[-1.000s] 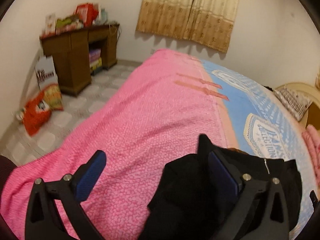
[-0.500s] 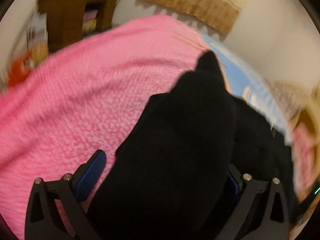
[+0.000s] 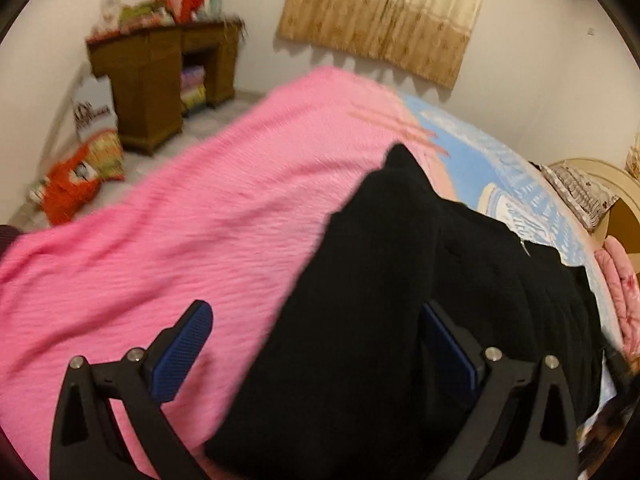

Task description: Fold large clothes

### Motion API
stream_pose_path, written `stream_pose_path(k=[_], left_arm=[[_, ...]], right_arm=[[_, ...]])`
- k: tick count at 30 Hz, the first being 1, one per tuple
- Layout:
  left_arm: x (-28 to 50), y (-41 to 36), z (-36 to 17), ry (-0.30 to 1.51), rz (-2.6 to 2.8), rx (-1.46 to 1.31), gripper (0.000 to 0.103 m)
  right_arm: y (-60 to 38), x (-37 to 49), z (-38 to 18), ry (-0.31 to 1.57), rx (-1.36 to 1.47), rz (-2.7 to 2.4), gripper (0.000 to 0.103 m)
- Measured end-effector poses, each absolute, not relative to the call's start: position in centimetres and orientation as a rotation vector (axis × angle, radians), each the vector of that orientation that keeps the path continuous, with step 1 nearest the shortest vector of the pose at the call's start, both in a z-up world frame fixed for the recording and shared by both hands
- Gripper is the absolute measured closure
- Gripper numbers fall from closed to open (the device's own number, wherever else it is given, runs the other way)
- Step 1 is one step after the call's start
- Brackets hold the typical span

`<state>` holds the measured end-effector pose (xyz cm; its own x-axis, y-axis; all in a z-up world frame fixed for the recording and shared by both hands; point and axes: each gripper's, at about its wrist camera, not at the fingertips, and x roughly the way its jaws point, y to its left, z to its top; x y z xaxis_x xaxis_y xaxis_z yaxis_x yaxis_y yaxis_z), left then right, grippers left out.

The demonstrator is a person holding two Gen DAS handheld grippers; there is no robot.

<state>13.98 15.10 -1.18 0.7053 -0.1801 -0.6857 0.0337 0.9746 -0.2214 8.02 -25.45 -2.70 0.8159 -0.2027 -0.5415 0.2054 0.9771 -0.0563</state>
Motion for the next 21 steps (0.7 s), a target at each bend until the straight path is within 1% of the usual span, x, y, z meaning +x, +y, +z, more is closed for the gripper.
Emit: stream_pose_path(k=[3,6,9,10,11,12,14,16,19,21], left_arm=[[11.1,17.0,-1.2,0.717,-0.020,-0.207,0.000],[9.3,18.2,-2.0,0.716,0.007,-0.275,0.000],[8.4,18.2,-2.9,0.735,-0.012,-0.318,0.000],[7.9,18.0,-3.3,0.735,-0.015,-0.324,0.000],[7.2,17.6,-3.5,0.730,-0.017,-0.333,0.000],[6.8,17.8,-3.9,0.729,-0.019,-0.347,0.000],[6.6,17.8,-4.6,0.743,-0.037,-0.395,0.000],[6.9,17.5,-5.6,0.766,-0.064,-0.462,0.000],[7.5,17.3,-6.5,0.761,-0.091,-0.524,0.000],[8.6,16.5,-6.6,0.756,-0.073,-0.515,0.000]], right_arm=[[-21.5,6.5,-0.6,0.525,0.005,-0.084,0.081],[-16.9,6.7,0.0,0.512,0.005,0.043,0.080],[-14.0,8.8,-1.7,0.591,-0.003,0.102,0.078],[-13.2,9.6,-3.2,0.623,-0.031,0.073,0.076],[-12.8,10.2,-4.7,0.648,-0.051,0.053,0.074],[-12.5,10.6,-6.1,0.668,-0.071,0.034,0.068],[-12.4,10.2,-7.6,0.614,-0.103,0.027,0.067],[-12.4,10.0,-7.3,0.604,-0.097,0.023,0.064],[-13.3,10.0,-7.3,0.601,-0.056,0.046,0.064],[-13.4,10.0,-7.3,0.598,-0.046,0.052,0.063]])
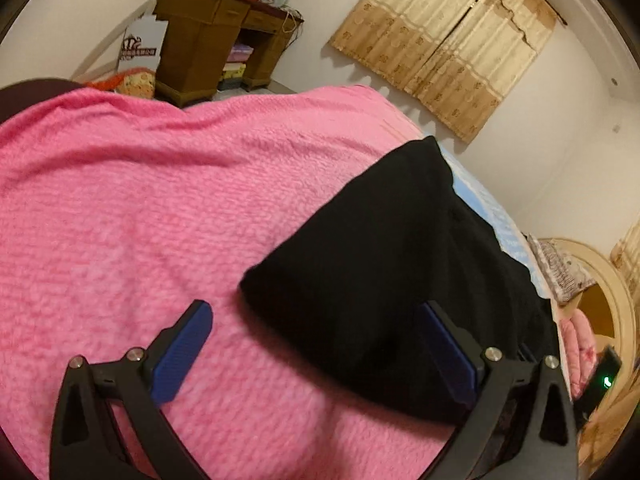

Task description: Fold large clothes

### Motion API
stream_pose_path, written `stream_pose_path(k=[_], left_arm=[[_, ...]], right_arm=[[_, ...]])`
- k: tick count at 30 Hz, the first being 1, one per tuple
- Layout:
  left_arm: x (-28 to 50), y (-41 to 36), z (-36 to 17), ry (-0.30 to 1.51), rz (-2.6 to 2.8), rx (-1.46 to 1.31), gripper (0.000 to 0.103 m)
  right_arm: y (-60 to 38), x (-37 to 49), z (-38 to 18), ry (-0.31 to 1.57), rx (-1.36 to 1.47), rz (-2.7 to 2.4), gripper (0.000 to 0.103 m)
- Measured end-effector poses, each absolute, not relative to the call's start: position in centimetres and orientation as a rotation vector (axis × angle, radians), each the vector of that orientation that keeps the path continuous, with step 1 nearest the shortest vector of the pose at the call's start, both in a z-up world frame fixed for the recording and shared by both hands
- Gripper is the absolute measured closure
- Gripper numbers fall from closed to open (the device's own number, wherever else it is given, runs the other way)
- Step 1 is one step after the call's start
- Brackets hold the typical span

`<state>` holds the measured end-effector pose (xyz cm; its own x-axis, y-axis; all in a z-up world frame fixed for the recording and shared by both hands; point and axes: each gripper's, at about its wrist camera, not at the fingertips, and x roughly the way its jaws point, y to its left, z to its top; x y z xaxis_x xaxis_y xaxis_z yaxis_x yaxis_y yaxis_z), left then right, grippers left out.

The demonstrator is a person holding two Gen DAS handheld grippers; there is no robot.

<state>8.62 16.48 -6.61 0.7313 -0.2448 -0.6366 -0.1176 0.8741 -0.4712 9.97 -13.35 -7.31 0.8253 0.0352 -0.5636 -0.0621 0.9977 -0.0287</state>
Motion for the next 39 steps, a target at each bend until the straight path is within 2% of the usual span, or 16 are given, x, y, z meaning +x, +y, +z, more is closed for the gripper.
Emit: stream_pose_path(k=[8,11,13,22,24,26,27,28,36,37,38,39], left_arm=[[10.3,16.2,-7.4,0.658,-0.105,-0.703,0.000],[9.9,15.5,-6.9,0.612,-0.118,-0.649,0.000],[10.3,14.9,-7.1,0.620,-0.109,-0.595,0.000],[12.5,16.3,-7.8,0.649,-0.126,-0.726,0.000],[12.4,16.0,-7.7,0.649,-0.128,-0.695,0.000],[12.2,15.6,-7.8,0.647,-0.130,-0.658,0.000],[12.1,15.5,-7.7,0.645,-0.128,-0.644,0.000],[12.1,15.4,-7.7,0.644,-0.124,-0.637,0.000],[12.3,15.4,-7.6,0.627,-0.129,-0.635,0.002],[12.3,15.4,-7.5,0.616,-0.136,-0.634,0.008],[12.1,15.4,-7.3,0.599,-0.157,-0.633,0.024],[12.0,15.2,-7.2,0.591,-0.157,-0.623,0.033]], right_arm=[[-12.4,9.7,-7.7,0.587,-0.062,0.038,0.063],[-12.4,9.6,-7.8,0.586,-0.057,0.041,0.063],[-12.5,9.6,-7.8,0.586,-0.061,0.038,0.063],[-12.3,9.4,-7.4,0.590,-0.075,0.021,0.062],[-12.2,8.1,-6.4,0.542,-0.063,0.013,0.062],[-12.1,6.8,-5.5,0.494,0.017,0.062,0.047],[-12.0,6.5,-5.3,0.492,0.032,0.074,0.024],[-11.8,6.3,-5.4,0.496,0.042,0.087,0.009],[-10.5,7.6,-7.8,0.567,-0.019,0.042,0.008],[-10.4,7.6,-8.0,0.567,-0.027,0.038,0.008],[-10.3,7.6,-8.0,0.567,-0.028,0.037,0.008],[-10.3,7.6,-8.0,0.568,-0.023,0.041,0.008]])
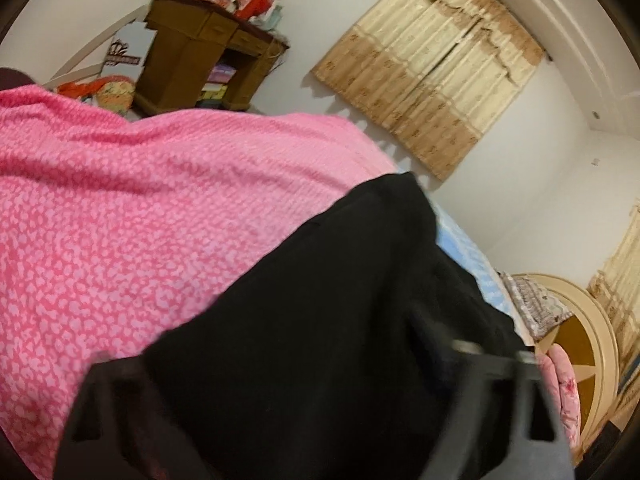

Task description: Fold large clothes

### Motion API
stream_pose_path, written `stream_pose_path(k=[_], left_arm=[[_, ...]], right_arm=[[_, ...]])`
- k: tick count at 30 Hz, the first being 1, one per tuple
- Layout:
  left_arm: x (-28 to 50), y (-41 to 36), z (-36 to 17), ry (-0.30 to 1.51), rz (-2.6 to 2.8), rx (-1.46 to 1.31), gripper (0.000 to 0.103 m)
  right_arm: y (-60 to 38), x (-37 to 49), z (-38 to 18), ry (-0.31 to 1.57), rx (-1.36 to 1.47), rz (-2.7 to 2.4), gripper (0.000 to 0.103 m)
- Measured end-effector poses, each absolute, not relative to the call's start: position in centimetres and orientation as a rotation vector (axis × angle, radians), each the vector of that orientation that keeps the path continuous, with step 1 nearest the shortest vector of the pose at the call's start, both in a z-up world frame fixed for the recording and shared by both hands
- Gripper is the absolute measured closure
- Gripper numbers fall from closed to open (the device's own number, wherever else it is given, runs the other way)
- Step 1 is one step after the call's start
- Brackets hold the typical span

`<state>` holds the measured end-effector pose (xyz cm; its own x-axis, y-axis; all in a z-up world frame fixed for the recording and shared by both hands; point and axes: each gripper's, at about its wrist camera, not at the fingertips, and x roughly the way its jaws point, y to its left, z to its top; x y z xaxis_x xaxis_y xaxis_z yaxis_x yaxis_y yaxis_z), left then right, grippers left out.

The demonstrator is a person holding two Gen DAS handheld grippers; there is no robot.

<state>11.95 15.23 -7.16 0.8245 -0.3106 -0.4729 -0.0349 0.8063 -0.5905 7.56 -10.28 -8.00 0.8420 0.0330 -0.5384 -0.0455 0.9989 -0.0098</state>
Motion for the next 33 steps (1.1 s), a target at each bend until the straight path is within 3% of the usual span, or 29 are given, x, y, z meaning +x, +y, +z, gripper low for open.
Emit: stream_pose_path(k=[1,3,5,11,12,13,14,15,20,29,30,31,33], left_arm=[[11.8,15.1,-6.8,0.578,-0.158,-0.603,0.037],[11.5,14.6,-5.8,0.554,-0.173,-0.564,0.057],[11.1,14.0,-4.5,0.526,-0.196,-0.522,0.067],[9.4,10.7,0.2,0.446,-0.290,-0.349,0.076],[9.2,10.3,0.6,0.436,-0.298,-0.326,0.077],[9.0,9.9,1.0,0.428,-0.303,-0.305,0.077],[8.6,9.1,1.4,0.418,-0.311,-0.275,0.078],[8.3,8.4,1.8,0.409,-0.323,-0.248,0.079],[6.2,4.6,2.6,0.368,-0.418,-0.101,0.083],[4.8,0.9,2.2,0.332,-0.493,0.039,0.085],[4.7,0.7,2.1,0.329,-0.494,0.049,0.085],[4.7,0.6,1.9,0.329,-0.498,0.053,0.085],[4.8,0.8,1.7,0.332,-0.511,0.038,0.085]], right_arm=[[-10.2,7.5,-8.1,0.569,-0.014,0.047,0.008],[-10.4,7.8,-8.2,0.574,0.005,0.060,0.008],[-10.4,7.8,-8.3,0.575,0.012,0.064,0.008],[-12.3,6.3,-6.1,0.502,0.136,0.132,0.013],[-12.8,5.8,-5.2,0.471,0.145,0.142,0.037],[-13.1,5.7,-4.7,0.463,0.138,0.138,0.073],[-13.5,5.9,-4.2,0.471,0.121,0.113,0.086],[-14.0,6.4,-4.2,0.493,0.125,0.104,0.090],[-16.1,9.8,-8.8,0.672,0.200,0.163,0.092],[-21.4,9.1,-6.7,0.664,0.497,0.309,0.090],[-22.0,9.3,-6.3,0.660,0.534,0.333,0.079],[-22.6,9.6,-5.8,0.652,0.579,0.371,0.047],[-22.9,9.8,-4.8,0.608,0.646,0.427,0.011]])
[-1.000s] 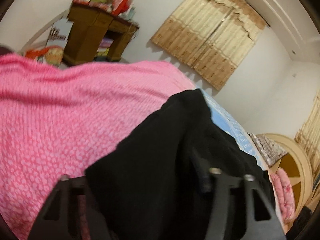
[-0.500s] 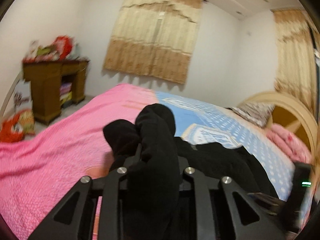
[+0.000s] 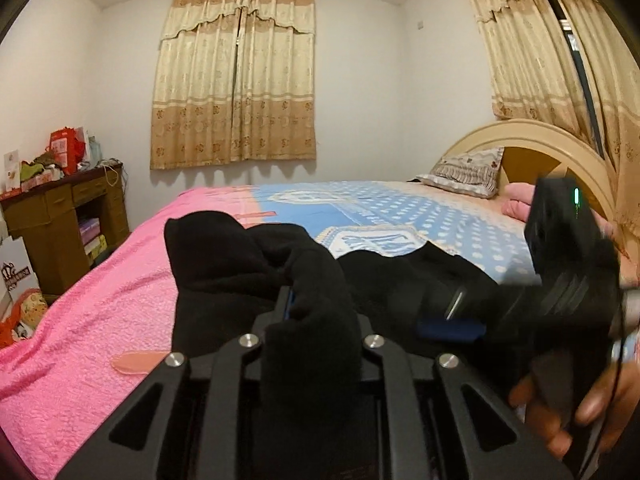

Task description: Fold large clothes

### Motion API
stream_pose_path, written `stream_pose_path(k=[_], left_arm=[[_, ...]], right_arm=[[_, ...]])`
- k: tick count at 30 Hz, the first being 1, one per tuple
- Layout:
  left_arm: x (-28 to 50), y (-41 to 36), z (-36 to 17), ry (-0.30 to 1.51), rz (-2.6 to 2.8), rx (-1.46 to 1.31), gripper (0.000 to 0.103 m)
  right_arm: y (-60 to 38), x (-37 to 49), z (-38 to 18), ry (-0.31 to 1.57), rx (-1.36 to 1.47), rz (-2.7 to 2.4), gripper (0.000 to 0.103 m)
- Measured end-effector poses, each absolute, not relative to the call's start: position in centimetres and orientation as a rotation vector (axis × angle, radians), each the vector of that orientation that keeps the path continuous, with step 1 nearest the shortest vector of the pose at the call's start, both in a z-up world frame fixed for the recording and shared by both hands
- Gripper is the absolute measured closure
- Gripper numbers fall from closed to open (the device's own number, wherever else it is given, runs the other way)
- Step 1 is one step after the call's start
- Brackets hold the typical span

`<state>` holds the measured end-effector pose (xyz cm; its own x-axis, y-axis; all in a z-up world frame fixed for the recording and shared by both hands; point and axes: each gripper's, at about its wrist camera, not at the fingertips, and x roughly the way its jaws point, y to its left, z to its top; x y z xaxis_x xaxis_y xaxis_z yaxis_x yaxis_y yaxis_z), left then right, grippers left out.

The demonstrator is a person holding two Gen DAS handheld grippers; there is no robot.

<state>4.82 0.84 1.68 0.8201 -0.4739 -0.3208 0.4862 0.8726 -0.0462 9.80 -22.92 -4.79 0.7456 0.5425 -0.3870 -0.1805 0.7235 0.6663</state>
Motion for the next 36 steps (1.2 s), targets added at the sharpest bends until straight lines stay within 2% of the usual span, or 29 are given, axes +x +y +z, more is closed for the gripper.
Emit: stream_pose_path(k=[3,11,12,13,14,16,19,28,36], left_arm=[[4.9,1.3,1.8,0.327,-0.525,0.009,0.085],[5.3,1.9,1.7,0.331,-0.547,-0.004,0.085],[5.4,1.7,1.4,0.339,-0.544,-0.006,0.085],[5.6,1.7,1.1,0.352,-0.542,-0.008,0.085],[5.8,1.7,1.0,0.357,-0.537,-0.008,0.085],[5.5,1.7,1.2,0.354,-0.547,-0.013,0.085],[4.6,0.8,2.3,0.331,-0.571,0.009,0.085],[1.2,-7.6,6.0,0.263,-0.713,0.114,0.085],[0.3,-16.8,5.1,0.347,-0.868,0.165,0.085]], right_arm=[[-21.4,12.4,-3.0,0.640,0.656,0.541,0.010],[-12.4,21.8,-1.4,0.810,0.239,0.597,0.011],[-11.1,22.3,-1.5,0.821,0.173,0.609,0.016],[-10.8,22.9,-1.6,0.827,0.146,0.624,0.042],[-10.0,23.2,-1.8,0.847,0.126,0.651,0.054],[-9.5,22.6,-1.6,0.827,0.067,0.641,0.066],[-10.7,21.2,-0.7,0.777,0.058,0.637,0.070],[-22.0,15.7,3.1,0.653,0.253,0.626,0.073],[-34.3,11.5,0.1,0.656,0.470,0.519,0.075]])
